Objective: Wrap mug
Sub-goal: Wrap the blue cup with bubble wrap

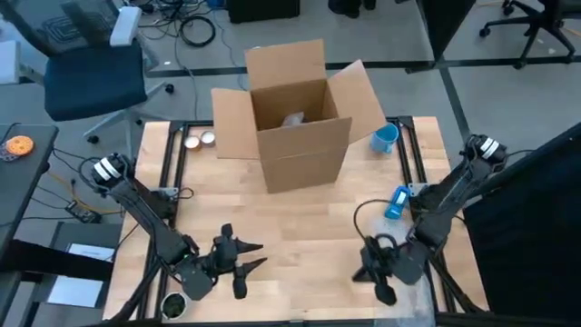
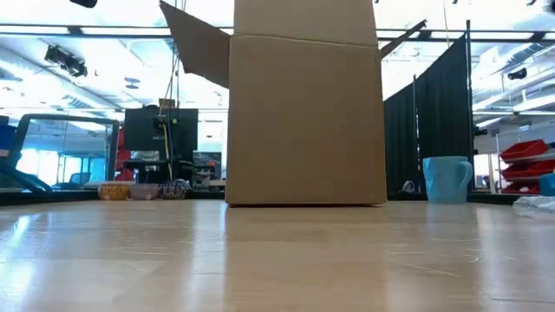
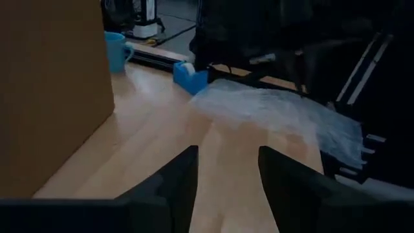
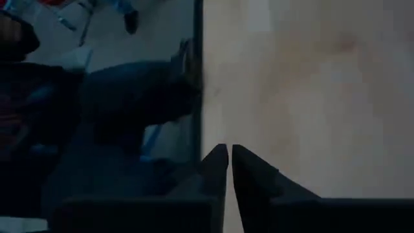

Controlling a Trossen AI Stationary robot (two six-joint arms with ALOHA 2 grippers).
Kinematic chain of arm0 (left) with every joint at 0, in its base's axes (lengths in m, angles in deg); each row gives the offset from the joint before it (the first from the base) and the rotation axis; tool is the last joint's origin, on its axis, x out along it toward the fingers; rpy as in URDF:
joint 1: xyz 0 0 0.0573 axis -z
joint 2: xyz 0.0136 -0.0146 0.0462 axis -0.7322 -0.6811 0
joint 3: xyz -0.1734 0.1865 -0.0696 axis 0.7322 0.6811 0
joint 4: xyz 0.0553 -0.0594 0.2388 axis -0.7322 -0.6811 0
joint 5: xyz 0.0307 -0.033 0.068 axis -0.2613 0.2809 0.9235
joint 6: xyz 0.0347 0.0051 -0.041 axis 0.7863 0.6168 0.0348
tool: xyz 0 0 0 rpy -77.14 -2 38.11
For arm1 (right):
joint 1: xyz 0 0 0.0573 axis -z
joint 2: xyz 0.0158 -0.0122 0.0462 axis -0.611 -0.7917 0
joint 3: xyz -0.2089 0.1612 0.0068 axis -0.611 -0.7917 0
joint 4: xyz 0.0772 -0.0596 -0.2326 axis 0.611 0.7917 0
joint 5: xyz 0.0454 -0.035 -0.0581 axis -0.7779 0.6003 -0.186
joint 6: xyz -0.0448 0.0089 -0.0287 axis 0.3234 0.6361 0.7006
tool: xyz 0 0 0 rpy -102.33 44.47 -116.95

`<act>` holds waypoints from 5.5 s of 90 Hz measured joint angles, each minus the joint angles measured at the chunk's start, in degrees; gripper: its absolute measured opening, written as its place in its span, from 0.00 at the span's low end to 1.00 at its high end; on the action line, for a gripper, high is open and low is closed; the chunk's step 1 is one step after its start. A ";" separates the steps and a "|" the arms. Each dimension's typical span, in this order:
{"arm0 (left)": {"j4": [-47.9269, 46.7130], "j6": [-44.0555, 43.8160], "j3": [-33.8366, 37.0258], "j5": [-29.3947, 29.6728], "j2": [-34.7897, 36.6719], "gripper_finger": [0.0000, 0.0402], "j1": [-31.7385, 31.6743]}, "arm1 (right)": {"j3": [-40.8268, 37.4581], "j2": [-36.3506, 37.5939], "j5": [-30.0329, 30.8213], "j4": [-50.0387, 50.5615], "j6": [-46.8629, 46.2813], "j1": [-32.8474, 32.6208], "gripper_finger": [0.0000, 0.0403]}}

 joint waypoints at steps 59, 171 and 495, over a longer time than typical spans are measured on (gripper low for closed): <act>0.55 10.57 0.00 -0.63 -0.07 0.37 -0.86 | 39.00 -33.64 -17.98 25.79 -29.54 -7.66 0.00; 2.25 20.11 0.00 -4.13 -0.04 0.37 -2.16 | 59.86 -49.37 -42.50 58.86 -40.11 -11.79 0.31; 30.34 29.35 -0.04 -15.08 -23.26 0.42 -13.64 | 48.67 -3.36 36.34 44.33 12.61 -0.80 0.00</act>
